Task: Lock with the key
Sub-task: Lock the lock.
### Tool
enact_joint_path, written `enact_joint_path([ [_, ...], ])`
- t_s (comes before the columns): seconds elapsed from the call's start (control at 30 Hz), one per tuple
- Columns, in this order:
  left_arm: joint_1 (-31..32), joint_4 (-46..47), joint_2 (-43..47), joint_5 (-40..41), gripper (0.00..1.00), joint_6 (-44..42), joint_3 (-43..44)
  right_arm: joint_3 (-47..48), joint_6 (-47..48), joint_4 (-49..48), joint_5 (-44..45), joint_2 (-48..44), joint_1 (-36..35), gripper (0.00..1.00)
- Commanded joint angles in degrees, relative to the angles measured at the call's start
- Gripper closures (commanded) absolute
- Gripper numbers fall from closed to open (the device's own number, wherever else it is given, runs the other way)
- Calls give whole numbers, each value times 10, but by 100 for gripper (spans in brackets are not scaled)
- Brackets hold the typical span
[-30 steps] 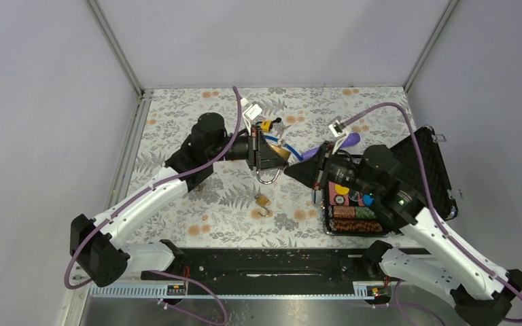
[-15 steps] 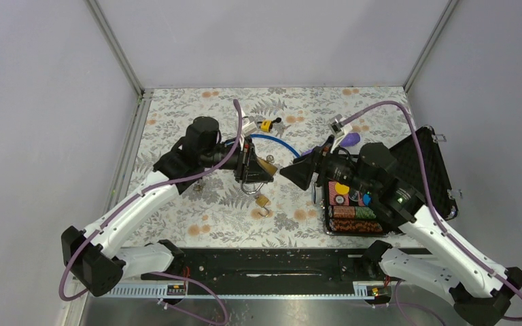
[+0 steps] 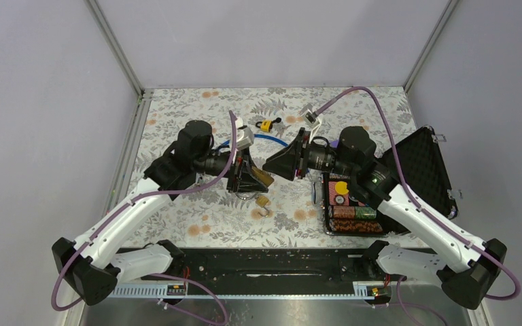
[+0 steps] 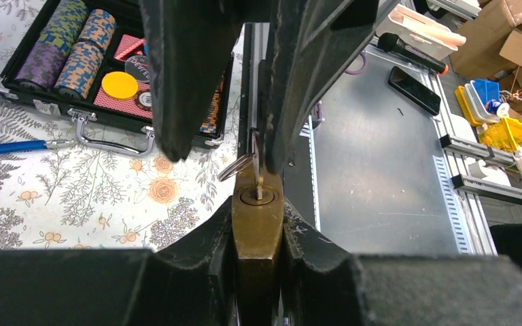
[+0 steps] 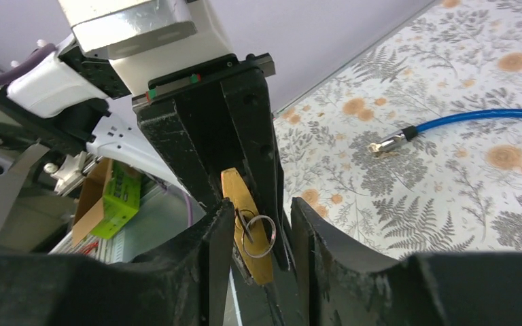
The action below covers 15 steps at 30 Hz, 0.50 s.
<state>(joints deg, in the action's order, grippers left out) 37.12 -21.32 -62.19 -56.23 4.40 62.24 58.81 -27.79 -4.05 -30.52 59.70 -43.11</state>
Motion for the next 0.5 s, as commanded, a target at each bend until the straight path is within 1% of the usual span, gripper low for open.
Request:
enact_joint_path([
  [0.0, 1, 45, 27, -44, 100, -25, 11, 20, -21, -75, -66, 11, 1, 55],
  [0.17, 2, 54, 26, -32, 100, -13, 10, 13, -31, -84, -94, 17, 1, 53],
  [0.23, 1, 58, 26, -27, 100, -10, 11, 10, -32, -84, -103, 18, 1, 57],
  [0.33, 2, 61, 30, -3, 100, -3, 7, 9, -34, -78, -122, 22, 1, 58],
  [0.37, 2, 63, 32, 0, 100, -2, 6, 9, -33, -75, -128, 23, 1, 58],
  [0.47, 2, 71, 33, 1, 100, 5, 3, 10, -18, -54, -124, 28, 1, 52],
])
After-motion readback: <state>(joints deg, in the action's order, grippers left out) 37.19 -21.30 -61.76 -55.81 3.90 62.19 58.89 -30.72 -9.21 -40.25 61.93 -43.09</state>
